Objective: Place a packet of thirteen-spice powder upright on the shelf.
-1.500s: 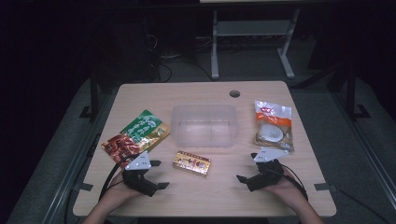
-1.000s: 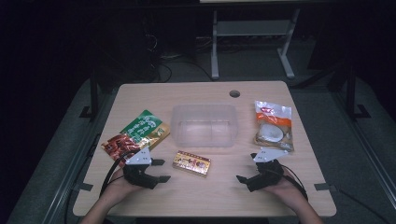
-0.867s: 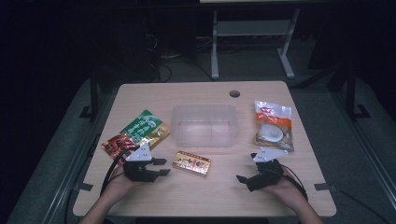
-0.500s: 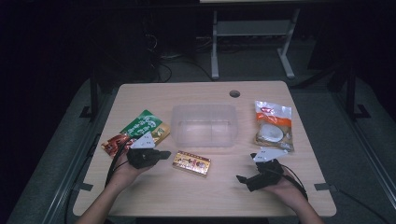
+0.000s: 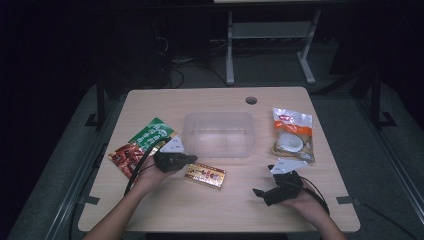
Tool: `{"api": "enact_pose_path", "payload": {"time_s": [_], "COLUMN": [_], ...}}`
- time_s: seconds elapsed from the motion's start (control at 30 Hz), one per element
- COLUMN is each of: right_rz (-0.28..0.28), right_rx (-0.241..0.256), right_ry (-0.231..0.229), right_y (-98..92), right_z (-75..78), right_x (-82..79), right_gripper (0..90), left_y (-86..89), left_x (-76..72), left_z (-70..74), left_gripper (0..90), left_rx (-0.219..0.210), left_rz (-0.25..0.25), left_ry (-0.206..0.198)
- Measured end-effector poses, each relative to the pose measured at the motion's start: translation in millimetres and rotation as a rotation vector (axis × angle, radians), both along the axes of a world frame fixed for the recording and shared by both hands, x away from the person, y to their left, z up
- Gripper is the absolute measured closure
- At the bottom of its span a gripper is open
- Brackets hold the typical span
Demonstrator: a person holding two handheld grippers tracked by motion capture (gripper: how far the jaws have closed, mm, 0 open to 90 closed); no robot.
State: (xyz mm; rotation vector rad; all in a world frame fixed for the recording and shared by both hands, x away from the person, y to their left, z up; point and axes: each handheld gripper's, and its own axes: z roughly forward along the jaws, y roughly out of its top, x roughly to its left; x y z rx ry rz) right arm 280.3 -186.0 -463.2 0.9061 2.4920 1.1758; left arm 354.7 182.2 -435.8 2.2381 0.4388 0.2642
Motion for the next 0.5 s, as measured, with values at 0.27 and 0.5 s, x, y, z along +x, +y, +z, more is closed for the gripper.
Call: {"api": "enact_pose_path", "payload": {"time_s": [0.27, 0.5], "right_rz": [0.004, 0.006], "right_rx": [0.000, -0.002], "right_ry": [0.004, 0.007], "right_y": [0.3, 0.6], "right_z": [-0.3, -0.7], "right_x": [-0.4, -0.6], "right_gripper": [0.5, 0.5], "left_y": [-16.4, -21.3], "left_x": [5.6, 7.1], "left_z": [-8.8, -13.4], "left_gripper": [89.6, 89.6], "left_rx": [0.047, 0.088], "left_rz": [-0.006, -0.010], "left_ry": [-0.015, -0.029]}}
